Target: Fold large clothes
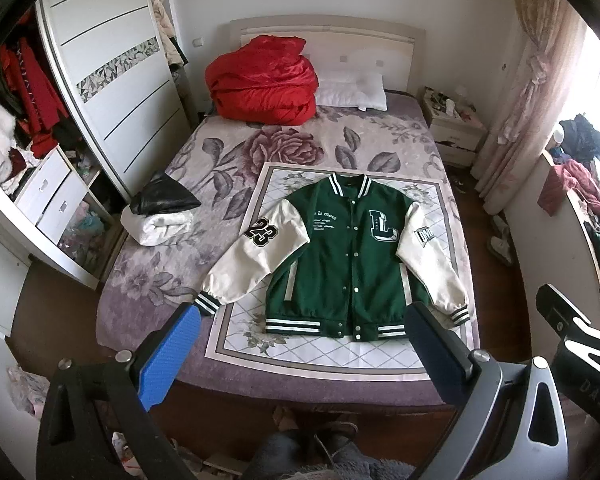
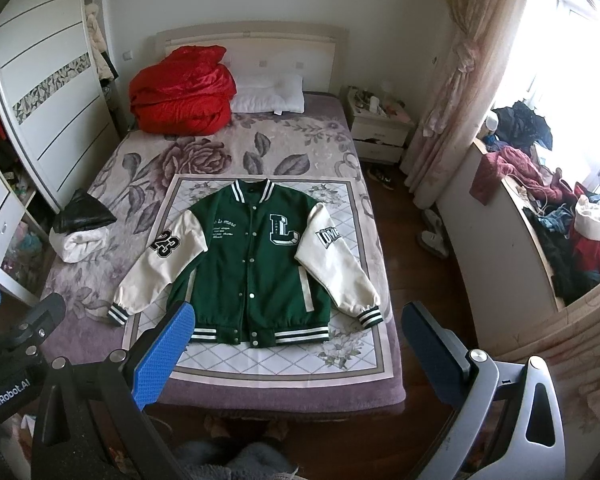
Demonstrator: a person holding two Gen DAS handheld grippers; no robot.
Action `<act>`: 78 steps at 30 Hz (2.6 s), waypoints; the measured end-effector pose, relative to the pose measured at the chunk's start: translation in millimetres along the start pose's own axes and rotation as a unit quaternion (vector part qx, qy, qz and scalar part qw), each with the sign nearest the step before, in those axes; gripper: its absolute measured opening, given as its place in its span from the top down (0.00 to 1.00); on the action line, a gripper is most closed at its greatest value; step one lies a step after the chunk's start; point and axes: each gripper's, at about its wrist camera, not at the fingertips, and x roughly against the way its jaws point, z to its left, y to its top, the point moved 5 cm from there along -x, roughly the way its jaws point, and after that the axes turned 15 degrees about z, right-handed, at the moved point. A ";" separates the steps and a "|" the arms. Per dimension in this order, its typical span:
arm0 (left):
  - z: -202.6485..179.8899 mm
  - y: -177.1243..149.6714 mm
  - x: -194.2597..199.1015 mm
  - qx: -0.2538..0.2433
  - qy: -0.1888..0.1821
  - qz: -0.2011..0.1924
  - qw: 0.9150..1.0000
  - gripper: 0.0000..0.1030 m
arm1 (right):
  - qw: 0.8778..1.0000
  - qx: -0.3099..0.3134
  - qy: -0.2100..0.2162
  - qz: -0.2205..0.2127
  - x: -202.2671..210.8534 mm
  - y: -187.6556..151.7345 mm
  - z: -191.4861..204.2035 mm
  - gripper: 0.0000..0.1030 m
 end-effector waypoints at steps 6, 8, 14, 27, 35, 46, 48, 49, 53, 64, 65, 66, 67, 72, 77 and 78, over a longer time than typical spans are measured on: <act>-17.5 15.2 2.7 -0.001 0.001 -0.002 1.000 0.00 | 1.000 0.001 0.000 -0.001 0.7 2.6 0.5 0.00; -17.8 15.9 3.4 -0.001 0.001 -0.003 1.000 0.00 | 1.000 0.000 0.000 -0.001 0.7 2.2 0.6 0.00; -17.3 14.9 2.7 -0.001 0.001 -0.002 1.000 0.00 | 1.000 0.000 0.000 -0.001 0.5 1.0 0.6 0.00; -18.6 15.5 3.8 -0.001 -0.002 -0.003 1.000 0.00 | 1.000 0.000 -0.001 -0.004 0.1 -0.9 0.4 0.00; -20.5 16.1 3.6 0.000 -0.002 -0.004 1.000 0.00 | 1.000 0.000 -0.001 -0.003 0.0 -1.7 0.1 0.00; -15.4 28.1 -12.7 -0.001 -0.008 0.000 1.000 0.00 | 1.000 -0.003 -0.007 0.005 0.9 9.0 2.5 0.00; -12.6 39.1 -23.5 -0.001 0.006 -0.008 1.000 0.00 | 1.000 -0.010 -0.011 0.011 -3.3 19.4 -0.8 0.00; -8.2 44.6 -32.4 0.000 0.014 -0.013 1.000 0.00 | 1.000 -0.016 -0.015 0.013 -9.0 25.1 -1.6 0.00; -0.2 72.1 -81.8 -0.006 0.055 -0.023 0.998 0.00 | 0.999 -0.046 -0.014 0.012 -54.8 48.2 -11.0 0.00; -23.6 121.3 -291.0 -0.022 0.127 0.049 0.990 0.00 | 0.978 -0.149 0.021 0.146 -331.4 59.2 -79.8 0.19; -28.4 120.6 -315.4 -0.025 0.138 0.059 0.988 0.00 | 0.973 -0.153 0.028 0.170 -371.5 56.3 -83.2 0.19; -33.0 119.2 -344.1 -0.028 0.149 0.070 0.986 0.00 | 0.969 -0.156 0.041 0.187 -405.5 51.0 -83.7 0.19; -35.9 116.0 -378.3 -0.028 0.157 0.088 0.983 0.00 | 0.964 -0.157 0.055 0.207 -444.6 46.1 -82.4 0.19; -33.5 94.8 -515.1 -0.030 0.186 0.156 0.970 0.00 | 0.949 -0.126 0.070 0.282 -616.0 21.2 -49.7 0.19; -32.8 74.0 -629.0 -0.034 0.202 0.198 0.959 0.00 | 0.952 -0.065 0.046 0.296 -733.4 15.0 10.3 0.33; -33.6 67.9 -647.9 -0.034 0.196 0.211 0.957 0.00 | 0.947 -0.052 0.032 0.315 -755.6 7.7 20.4 0.37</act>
